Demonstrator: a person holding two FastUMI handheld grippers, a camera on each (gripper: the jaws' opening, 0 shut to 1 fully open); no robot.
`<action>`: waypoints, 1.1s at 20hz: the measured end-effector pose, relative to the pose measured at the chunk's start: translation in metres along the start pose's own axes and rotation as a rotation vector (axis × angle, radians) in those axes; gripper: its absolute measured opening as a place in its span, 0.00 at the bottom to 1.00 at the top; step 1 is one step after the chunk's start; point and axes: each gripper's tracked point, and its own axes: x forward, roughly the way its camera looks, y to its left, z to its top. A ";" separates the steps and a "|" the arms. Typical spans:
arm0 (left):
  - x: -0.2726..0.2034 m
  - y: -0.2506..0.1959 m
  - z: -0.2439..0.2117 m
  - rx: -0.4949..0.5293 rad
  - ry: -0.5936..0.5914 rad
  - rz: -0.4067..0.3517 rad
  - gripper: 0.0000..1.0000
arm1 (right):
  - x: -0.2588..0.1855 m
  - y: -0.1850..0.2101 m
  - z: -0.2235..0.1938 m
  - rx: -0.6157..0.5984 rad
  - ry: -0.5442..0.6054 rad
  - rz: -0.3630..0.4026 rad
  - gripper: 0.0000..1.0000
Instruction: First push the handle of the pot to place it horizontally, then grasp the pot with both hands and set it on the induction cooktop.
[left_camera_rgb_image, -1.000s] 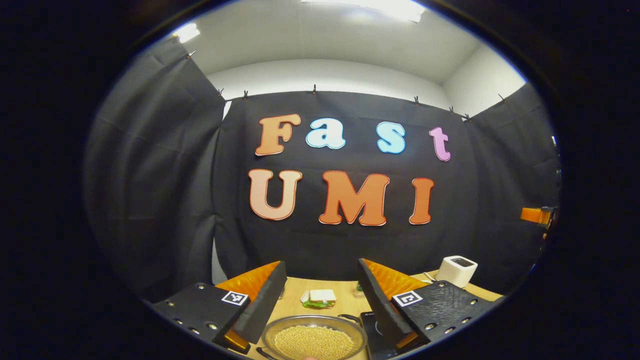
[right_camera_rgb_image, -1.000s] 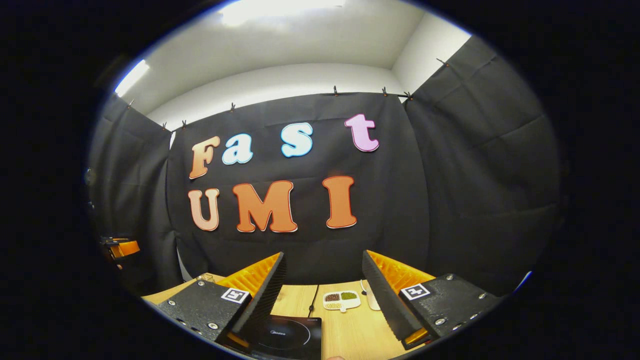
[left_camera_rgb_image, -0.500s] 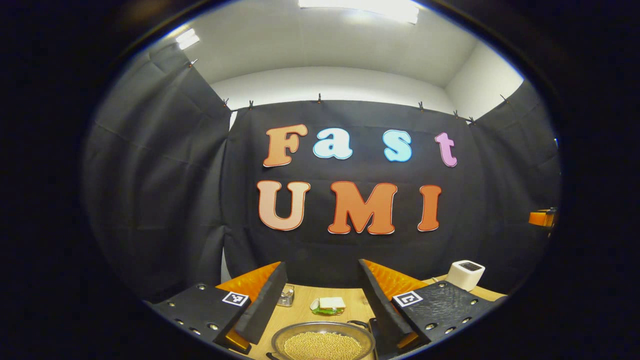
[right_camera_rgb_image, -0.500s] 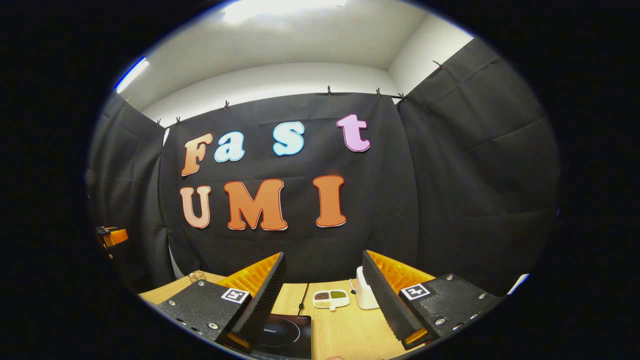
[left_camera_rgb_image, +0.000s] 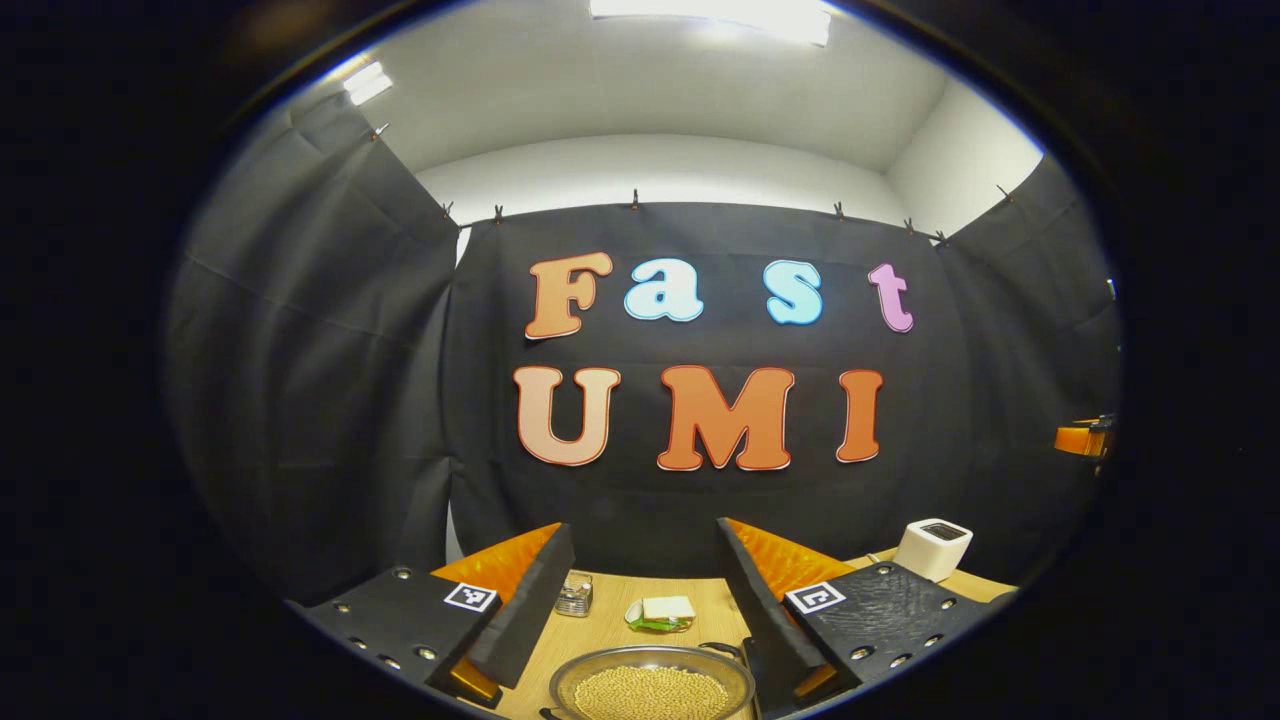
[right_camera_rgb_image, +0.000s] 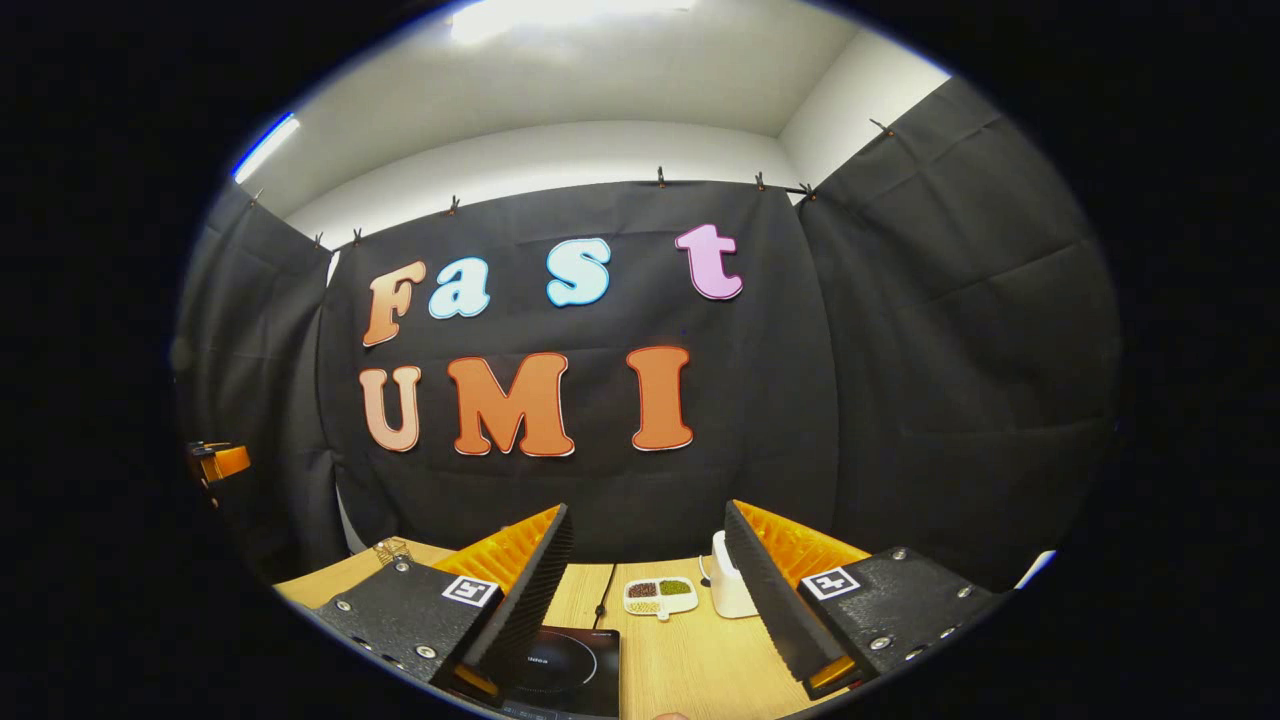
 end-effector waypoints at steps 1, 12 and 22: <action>0.001 0.000 -0.001 0.000 0.003 0.000 0.89 | 0.001 0.001 -0.001 -0.001 0.001 0.003 0.94; -0.001 -0.008 -0.019 0.036 0.033 -0.059 0.75 | 0.010 0.012 -0.012 0.006 0.024 0.029 0.95; -0.009 0.012 -0.037 0.047 0.045 -0.034 0.16 | 0.017 0.019 -0.022 0.033 0.041 0.043 0.95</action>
